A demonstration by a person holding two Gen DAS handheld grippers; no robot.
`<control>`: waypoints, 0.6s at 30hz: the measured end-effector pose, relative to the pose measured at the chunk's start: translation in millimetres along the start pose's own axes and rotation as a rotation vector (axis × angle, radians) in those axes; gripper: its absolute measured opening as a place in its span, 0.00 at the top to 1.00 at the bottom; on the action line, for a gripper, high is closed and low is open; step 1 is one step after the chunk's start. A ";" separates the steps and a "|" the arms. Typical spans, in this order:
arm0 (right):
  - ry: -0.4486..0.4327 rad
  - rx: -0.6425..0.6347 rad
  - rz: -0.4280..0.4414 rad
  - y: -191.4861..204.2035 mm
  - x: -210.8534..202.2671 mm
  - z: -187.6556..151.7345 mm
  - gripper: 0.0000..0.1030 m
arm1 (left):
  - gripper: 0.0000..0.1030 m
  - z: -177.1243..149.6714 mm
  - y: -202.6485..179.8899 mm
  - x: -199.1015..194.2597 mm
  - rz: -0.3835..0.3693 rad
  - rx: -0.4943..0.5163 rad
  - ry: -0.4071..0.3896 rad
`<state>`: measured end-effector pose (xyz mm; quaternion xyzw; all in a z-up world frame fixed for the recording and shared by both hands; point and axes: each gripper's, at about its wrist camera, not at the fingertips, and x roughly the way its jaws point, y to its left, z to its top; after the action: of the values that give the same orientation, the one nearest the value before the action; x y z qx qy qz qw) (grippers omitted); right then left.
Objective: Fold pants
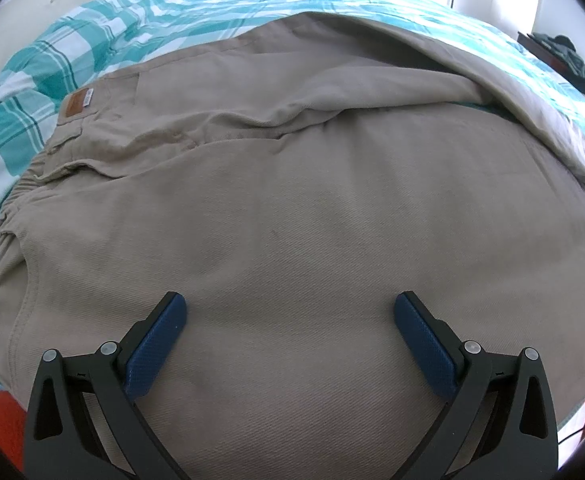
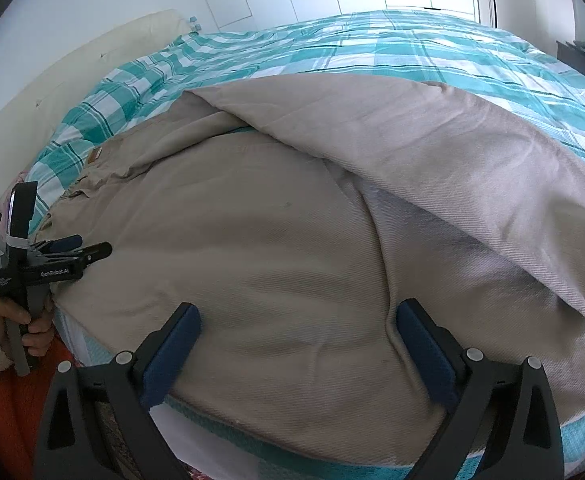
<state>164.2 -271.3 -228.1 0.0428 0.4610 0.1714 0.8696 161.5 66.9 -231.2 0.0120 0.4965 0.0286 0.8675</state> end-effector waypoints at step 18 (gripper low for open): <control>-0.003 -0.007 -0.008 0.6 1.4 1.4 0.03 | 0.01 -2.6 -1.5 -2.1 -0.001 0.000 -0.002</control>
<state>165.9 -270.2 -228.3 0.0383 0.4593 0.1695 0.8711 158.2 65.2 -230.8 0.0118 0.4955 0.0282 0.8681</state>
